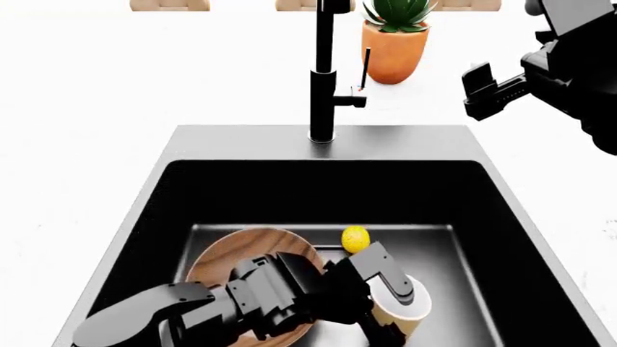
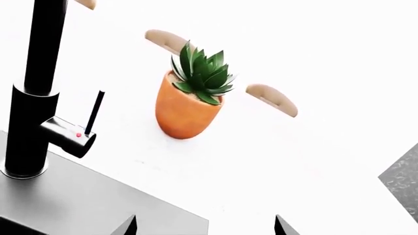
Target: Pick the bowl and cup and place them in the sink. Then turn on the water.
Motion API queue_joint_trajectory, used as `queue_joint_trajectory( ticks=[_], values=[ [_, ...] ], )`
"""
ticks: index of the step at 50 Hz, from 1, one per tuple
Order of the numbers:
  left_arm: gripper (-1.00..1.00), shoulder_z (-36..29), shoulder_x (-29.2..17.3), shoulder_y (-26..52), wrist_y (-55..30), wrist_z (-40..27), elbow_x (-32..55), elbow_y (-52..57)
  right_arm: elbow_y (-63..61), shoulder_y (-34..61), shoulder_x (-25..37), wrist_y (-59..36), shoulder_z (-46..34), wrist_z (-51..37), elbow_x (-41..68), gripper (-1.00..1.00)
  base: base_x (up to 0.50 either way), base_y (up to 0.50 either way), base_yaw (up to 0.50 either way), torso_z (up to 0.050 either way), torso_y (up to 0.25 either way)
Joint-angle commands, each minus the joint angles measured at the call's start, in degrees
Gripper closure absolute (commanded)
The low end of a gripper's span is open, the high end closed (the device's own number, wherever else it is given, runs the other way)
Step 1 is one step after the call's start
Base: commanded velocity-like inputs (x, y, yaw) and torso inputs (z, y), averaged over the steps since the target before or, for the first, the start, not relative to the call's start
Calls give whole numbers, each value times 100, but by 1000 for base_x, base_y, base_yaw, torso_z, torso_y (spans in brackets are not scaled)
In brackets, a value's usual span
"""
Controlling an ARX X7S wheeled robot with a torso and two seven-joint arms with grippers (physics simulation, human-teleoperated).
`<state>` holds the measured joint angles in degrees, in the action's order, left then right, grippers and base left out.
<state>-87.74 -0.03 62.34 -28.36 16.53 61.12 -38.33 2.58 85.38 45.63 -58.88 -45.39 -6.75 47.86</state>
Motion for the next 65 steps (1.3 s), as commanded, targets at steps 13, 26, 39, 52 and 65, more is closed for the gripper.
queue_joint_trajectory(
  ticks=[13, 26, 39, 52, 65],
  values=[
    [-100, -94, 3, 113, -229, -14, 149, 30, -64, 63, 21, -70, 14, 0, 39, -100, 0, 0, 0, 0, 0],
    [-100, -125, 1, 408, -633, 40, -9, 147, -113, 114, 3, -112, 34, -19, 71, -100, 0, 0, 0, 0, 0],
    [-100, -257, -256, 486, -1017, -77, 50, 879, -154, 126, 23, -122, 45, -24, 86, -100, 0, 0, 0, 0, 0],
    [-100, -300, -542, 700, -1281, -127, 109, 1247, -131, 192, -7, -121, 20, 12, 57, -100, 0, 0, 0, 0, 0],
    [-100, -283, -858, 1003, -1630, -292, 237, 1713, -145, 188, 8, -106, 37, 5, 65, -100, 0, 0, 0, 0, 0]
  ],
)
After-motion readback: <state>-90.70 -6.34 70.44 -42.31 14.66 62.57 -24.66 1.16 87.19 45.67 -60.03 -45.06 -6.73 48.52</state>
